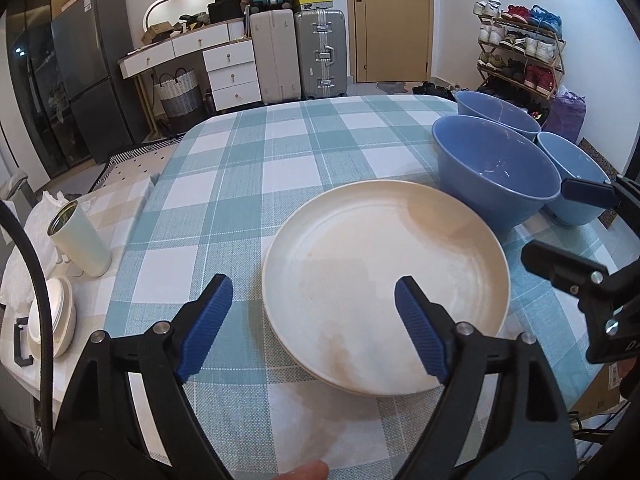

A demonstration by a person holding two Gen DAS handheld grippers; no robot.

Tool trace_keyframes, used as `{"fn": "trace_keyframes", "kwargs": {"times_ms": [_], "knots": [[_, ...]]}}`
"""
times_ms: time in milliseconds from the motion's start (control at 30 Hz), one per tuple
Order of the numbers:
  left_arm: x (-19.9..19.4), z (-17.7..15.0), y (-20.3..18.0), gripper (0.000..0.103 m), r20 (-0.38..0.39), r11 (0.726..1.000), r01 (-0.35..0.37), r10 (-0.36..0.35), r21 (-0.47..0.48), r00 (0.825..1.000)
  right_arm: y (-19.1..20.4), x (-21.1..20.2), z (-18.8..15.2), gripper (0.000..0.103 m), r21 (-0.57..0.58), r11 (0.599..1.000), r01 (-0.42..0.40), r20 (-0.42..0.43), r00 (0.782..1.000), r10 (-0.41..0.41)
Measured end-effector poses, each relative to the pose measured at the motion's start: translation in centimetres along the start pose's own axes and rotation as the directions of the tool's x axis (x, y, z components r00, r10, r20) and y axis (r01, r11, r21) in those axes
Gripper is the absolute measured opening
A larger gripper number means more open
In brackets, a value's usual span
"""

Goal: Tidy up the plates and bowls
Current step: 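Move both grippers toward the rim of a large blue bowl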

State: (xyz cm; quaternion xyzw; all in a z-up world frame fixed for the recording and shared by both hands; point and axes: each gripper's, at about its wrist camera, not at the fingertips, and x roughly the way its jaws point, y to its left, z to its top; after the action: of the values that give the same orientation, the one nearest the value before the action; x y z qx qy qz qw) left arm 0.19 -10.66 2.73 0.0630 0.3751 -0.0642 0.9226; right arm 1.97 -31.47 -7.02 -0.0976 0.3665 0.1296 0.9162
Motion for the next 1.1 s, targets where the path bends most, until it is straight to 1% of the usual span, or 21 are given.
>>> {"fn": "trace_keyframes", "kwargs": {"times_ms": [33,67,133,267,433,633,733,833,1100], "knots": [[-0.1,0.1,-0.1,0.098,0.002,1.0,0.0,0.0,0.0,1.0,-0.3,-0.4,0.1,0.1,0.005,1.0,0.0,0.008,1.0,0.0],[-0.2,0.1,-0.2,0.101,0.006,1.0,0.003,-0.003,-0.002,1.0,-0.6,-0.7,0.2,0.1,0.01,1.0,-0.001,0.014,1.0,0.001],[-0.8,0.3,-0.4,0.101,0.021,1.0,0.022,-0.022,-0.009,1.0,-1.2,-1.4,0.3,0.101,0.018,1.0,0.0,0.025,1.0,0.0],[-1.5,0.7,-0.8,0.101,0.047,1.0,0.014,-0.013,-0.007,0.999,-2.5,-2.8,0.8,0.101,0.018,1.0,0.018,0.043,0.999,-0.019],[-2.2,1.8,-1.6,0.101,0.061,0.999,0.033,-0.033,-0.01,0.998,-4.4,-4.6,1.6,0.101,0.026,0.999,0.04,0.069,0.997,-0.042],[-2.7,4.0,-3.5,0.101,0.087,0.998,0.057,-0.059,0.023,0.994,-7.1,-6.8,2.5,0.102,0.051,0.998,0.048,0.101,0.993,-0.053],[-3.1,5.2,-4.5,0.101,0.1,0.997,0.066,-0.07,0.038,0.993,-8.6,-7.7,3.0,0.102,0.071,0.997,0.04,0.112,0.993,-0.048],[-3.3,6.4,-5.5,0.101,0.109,0.996,0.073,-0.078,0.049,0.991,-10.0,-8.6,3.5,0.102,0.084,0.995,0.057,0.126,0.99,-0.067],[-2.9,9.6,-7.7,0.101,0.111,0.993,0.104,-0.109,0.049,0.988,-14.4,-9.8,5.0,0.102,0.149,0.986,0.068,0.124,0.988,-0.087]]}}
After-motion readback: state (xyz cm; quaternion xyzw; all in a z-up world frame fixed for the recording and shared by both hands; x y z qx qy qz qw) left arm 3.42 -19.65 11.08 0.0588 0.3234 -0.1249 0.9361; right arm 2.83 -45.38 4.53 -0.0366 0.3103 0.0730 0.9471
